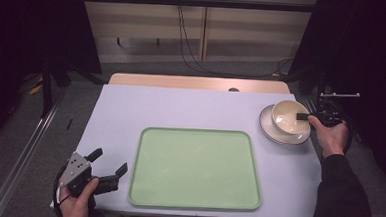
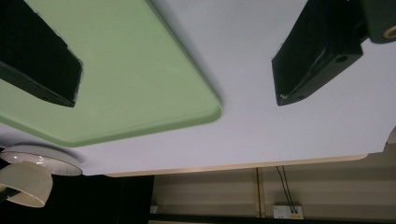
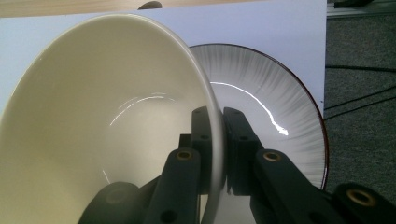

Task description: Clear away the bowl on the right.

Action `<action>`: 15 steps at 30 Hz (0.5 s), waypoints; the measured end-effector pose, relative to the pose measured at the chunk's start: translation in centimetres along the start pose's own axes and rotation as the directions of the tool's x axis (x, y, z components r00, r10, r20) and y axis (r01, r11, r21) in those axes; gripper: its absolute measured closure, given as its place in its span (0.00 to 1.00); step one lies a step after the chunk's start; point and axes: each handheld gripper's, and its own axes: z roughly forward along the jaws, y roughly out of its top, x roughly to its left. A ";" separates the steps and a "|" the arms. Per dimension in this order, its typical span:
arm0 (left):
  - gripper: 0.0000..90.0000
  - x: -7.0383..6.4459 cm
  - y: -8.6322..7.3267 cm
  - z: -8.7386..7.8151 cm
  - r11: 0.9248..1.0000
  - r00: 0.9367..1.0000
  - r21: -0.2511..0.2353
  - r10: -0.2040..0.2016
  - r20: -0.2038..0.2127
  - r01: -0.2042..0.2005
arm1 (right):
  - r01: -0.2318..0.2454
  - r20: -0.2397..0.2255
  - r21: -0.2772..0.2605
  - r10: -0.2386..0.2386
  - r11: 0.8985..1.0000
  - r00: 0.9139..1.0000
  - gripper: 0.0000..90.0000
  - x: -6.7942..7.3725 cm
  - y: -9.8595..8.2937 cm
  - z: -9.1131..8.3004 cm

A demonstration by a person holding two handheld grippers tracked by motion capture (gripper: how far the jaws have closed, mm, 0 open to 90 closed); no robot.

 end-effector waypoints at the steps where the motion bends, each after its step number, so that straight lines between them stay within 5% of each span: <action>1: 0.02 0.0 0.0 0.0 1.000 1.000 0.000 0.000 0.000 0.000 | 0.006 0.001 -0.005 -0.006 1.000 1.000 0.94 0.1 0.0 0.0; 13: 0.02 0.0 0.0 0.0 1.000 1.000 0.003 0.007 -0.005 -0.007 | 0.054 -0.011 -0.039 -0.055 0.998 0.998 0.94 1.1 0.5 -1.6; 15: 0.02 0.0 0.0 0.0 1.000 1.000 0.000 0.004 0.001 -0.004 | 0.044 -0.041 -0.051 -0.046 0.998 0.998 0.94 1.5 0.7 -2.2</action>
